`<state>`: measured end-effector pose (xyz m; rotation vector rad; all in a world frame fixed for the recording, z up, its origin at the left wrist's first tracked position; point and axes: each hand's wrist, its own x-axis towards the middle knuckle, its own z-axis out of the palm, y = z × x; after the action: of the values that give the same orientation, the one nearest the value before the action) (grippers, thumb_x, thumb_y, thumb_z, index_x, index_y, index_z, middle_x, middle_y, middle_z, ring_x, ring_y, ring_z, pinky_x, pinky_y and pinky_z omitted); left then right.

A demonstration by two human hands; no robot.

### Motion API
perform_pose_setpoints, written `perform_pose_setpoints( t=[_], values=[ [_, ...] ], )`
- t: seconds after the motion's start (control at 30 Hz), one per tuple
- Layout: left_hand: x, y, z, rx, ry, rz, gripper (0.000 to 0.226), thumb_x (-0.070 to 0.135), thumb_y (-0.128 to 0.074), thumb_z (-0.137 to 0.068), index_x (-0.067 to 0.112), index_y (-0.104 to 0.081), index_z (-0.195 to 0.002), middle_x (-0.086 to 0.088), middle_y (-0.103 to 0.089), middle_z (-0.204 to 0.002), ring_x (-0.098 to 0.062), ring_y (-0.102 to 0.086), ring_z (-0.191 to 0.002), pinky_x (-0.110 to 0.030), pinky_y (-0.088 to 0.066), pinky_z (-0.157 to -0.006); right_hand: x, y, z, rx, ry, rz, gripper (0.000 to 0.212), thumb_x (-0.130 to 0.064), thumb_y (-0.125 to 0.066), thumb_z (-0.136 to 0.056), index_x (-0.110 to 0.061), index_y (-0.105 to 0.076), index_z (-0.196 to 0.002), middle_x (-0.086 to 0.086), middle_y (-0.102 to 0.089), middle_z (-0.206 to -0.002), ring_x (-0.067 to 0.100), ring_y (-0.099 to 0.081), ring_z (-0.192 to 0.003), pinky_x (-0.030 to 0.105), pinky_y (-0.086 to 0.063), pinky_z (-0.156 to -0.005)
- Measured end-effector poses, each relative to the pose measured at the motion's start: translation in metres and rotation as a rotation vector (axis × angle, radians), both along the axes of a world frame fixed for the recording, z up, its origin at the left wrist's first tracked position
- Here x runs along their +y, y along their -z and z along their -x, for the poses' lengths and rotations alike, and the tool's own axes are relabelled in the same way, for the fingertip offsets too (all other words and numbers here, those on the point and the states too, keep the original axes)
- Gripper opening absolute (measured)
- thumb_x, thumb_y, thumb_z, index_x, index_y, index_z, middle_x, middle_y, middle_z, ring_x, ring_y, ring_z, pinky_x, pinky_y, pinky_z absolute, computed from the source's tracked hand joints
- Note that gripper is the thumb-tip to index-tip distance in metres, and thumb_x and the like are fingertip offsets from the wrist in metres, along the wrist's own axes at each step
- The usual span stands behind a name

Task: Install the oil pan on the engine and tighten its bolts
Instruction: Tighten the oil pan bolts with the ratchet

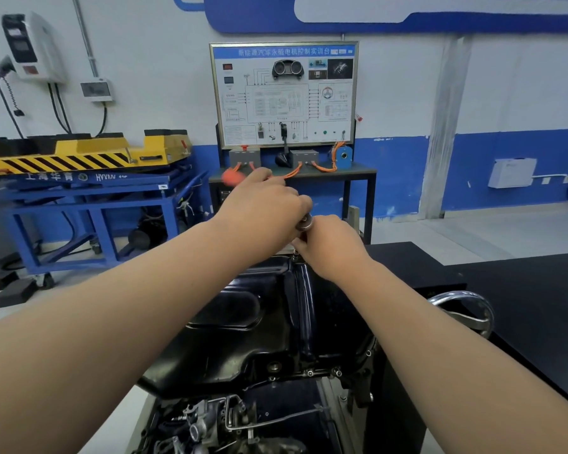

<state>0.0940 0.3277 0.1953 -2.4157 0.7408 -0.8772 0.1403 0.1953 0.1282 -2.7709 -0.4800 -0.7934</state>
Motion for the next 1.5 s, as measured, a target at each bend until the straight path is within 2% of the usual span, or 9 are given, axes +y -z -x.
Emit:
perform_pose_setpoints(
  t=[0.13, 0.27, 0.4, 0.57, 0.7, 0.87, 1.0, 1.3, 1.5],
  values=[
    [-0.006, 0.001, 0.007, 0.079, -0.159, 0.086, 0.037, 0.054, -0.046, -0.09, 0.02, -0.056, -0.081, 0.005, -0.045, -0.062, -0.018, -0.045, -0.066, -0.035, -0.035, -0.089, 0.003, 0.0, 0.001, 0.019, 0.049, -0.023, 0.03, -0.015, -0.045, -0.085, -0.023, -0.033, -0.058, -0.004, -0.041, -0.056, 0.017, -0.043, -0.05, 0.025, -0.027, -0.043],
    [-0.002, 0.005, 0.008, -0.008, -0.046, 0.008, 0.008, 0.028, -0.051, -0.093, 0.025, -0.058, -0.096, 0.006, -0.063, -0.093, -0.019, -0.057, -0.092, -0.034, -0.032, -0.095, 0.007, 0.003, 0.001, 0.012, 0.032, -0.062, 0.038, -0.032, -0.048, -0.092, -0.026, -0.031, -0.059, -0.006, -0.039, -0.057, 0.017, -0.042, -0.052, 0.026, -0.031, -0.046],
    [0.007, 0.002, 0.003, -0.046, -0.007, -0.062, 0.024, 0.019, -0.048, -0.09, 0.031, -0.057, -0.109, 0.01, -0.061, -0.109, -0.018, -0.05, -0.112, -0.034, -0.027, -0.101, 0.008, 0.004, 0.005, -0.004, -0.046, -0.037, 0.025, -0.034, -0.05, -0.094, -0.023, -0.039, -0.074, -0.007, -0.04, -0.069, 0.018, -0.046, -0.066, 0.031, -0.041, -0.056],
    [0.004, 0.004, 0.006, 0.04, -0.069, -0.009, 0.028, 0.047, -0.044, -0.092, 0.022, -0.058, -0.089, 0.007, -0.062, -0.08, -0.017, -0.057, -0.078, -0.036, -0.03, -0.102, 0.005, 0.004, 0.003, -0.02, 0.013, -0.016, 0.035, -0.023, -0.048, -0.09, -0.025, -0.03, -0.059, -0.007, -0.038, -0.057, 0.018, -0.043, -0.053, 0.027, -0.028, -0.045],
    [0.001, 0.008, 0.009, 0.095, -0.131, 0.095, 0.047, 0.058, -0.045, -0.085, 0.019, -0.045, -0.06, 0.003, -0.042, -0.056, -0.012, -0.035, -0.052, -0.033, -0.036, -0.077, 0.012, 0.006, 0.003, 0.018, 0.05, 0.03, 0.025, -0.013, -0.046, -0.08, -0.023, -0.032, -0.061, -0.005, -0.041, -0.06, 0.021, -0.047, -0.059, 0.029, -0.035, -0.048],
    [0.004, 0.003, 0.007, 0.087, -0.034, 0.026, 0.01, 0.025, -0.051, -0.09, 0.026, -0.059, -0.096, 0.006, -0.063, -0.094, -0.019, -0.055, -0.091, -0.033, -0.034, -0.096, 0.01, 0.007, 0.002, -0.01, 0.045, -0.062, 0.037, -0.035, -0.048, -0.092, -0.025, -0.033, -0.06, -0.007, -0.04, -0.06, 0.013, -0.041, -0.052, 0.026, -0.033, -0.048],
    [0.008, 0.003, 0.004, 0.004, 0.056, -0.127, 0.032, 0.015, -0.051, -0.088, 0.033, -0.057, -0.114, 0.013, -0.059, -0.116, -0.016, -0.043, -0.122, -0.036, -0.021, -0.109, 0.008, 0.006, 0.003, 0.005, 0.008, -0.027, 0.027, -0.042, -0.048, -0.093, -0.019, -0.05, -0.079, -0.005, -0.047, -0.069, 0.017, -0.051, -0.063, 0.028, -0.042, -0.053],
    [-0.002, 0.007, 0.009, 0.084, -0.107, -0.014, 0.038, 0.051, -0.047, -0.086, 0.021, -0.048, -0.063, 0.006, -0.043, -0.057, -0.013, -0.038, -0.053, -0.036, -0.036, -0.095, 0.008, 0.006, 0.004, -0.01, 0.066, 0.035, 0.027, -0.013, -0.051, -0.078, -0.023, -0.036, -0.058, -0.005, -0.041, -0.058, 0.02, -0.048, -0.056, 0.025, -0.028, -0.044],
    [0.006, 0.0, 0.009, 0.02, 0.012, -0.127, 0.015, 0.017, -0.053, -0.089, 0.03, -0.055, -0.094, 0.01, -0.061, -0.099, -0.019, -0.05, -0.098, -0.036, -0.034, -0.099, 0.008, 0.01, 0.003, -0.006, -0.038, -0.043, 0.039, -0.035, -0.052, -0.092, -0.028, -0.036, -0.058, -0.009, -0.039, -0.062, 0.018, -0.046, -0.058, 0.028, -0.037, -0.051]
  ],
)
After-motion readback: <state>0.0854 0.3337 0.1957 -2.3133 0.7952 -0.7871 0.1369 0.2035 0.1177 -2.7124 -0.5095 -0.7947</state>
